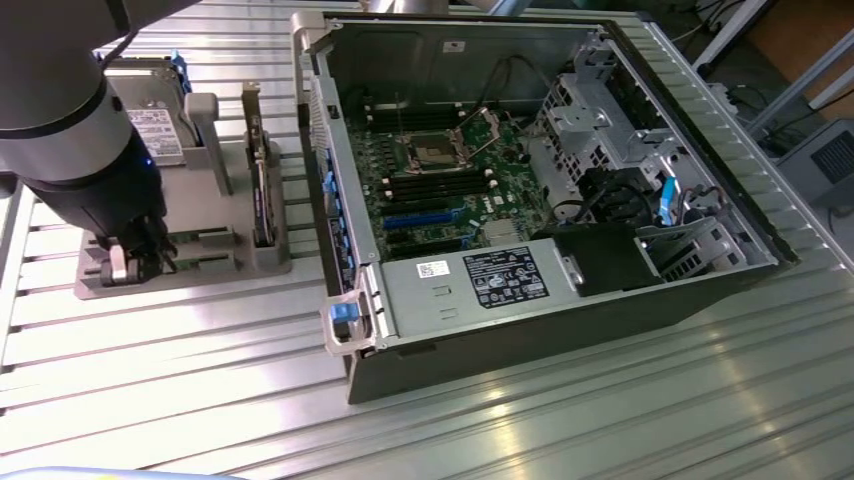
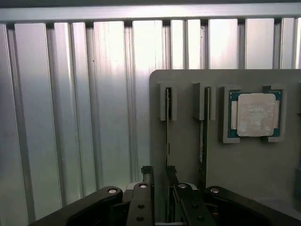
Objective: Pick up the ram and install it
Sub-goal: 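Pick up the ram and move it above insertion slot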
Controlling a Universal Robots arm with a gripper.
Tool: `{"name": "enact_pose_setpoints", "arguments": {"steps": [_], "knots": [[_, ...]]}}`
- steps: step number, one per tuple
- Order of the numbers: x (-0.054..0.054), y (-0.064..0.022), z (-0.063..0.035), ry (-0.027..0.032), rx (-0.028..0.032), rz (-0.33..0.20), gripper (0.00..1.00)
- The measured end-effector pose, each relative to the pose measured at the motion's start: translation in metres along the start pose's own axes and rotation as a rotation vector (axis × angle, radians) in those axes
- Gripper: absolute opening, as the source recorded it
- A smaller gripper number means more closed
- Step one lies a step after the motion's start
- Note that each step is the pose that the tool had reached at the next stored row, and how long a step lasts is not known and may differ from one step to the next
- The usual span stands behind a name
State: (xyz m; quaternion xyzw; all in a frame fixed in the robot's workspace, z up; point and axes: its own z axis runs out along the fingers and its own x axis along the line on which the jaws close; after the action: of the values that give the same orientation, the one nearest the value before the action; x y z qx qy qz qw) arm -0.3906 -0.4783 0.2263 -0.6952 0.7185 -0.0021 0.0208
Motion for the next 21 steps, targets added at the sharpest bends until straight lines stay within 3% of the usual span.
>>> {"name": "enact_pose_setpoints", "arguments": {"steps": [21], "knots": [[-0.008, 0.001, 0.0159, -0.0029, -0.0002, -0.011, 0.24]]}}
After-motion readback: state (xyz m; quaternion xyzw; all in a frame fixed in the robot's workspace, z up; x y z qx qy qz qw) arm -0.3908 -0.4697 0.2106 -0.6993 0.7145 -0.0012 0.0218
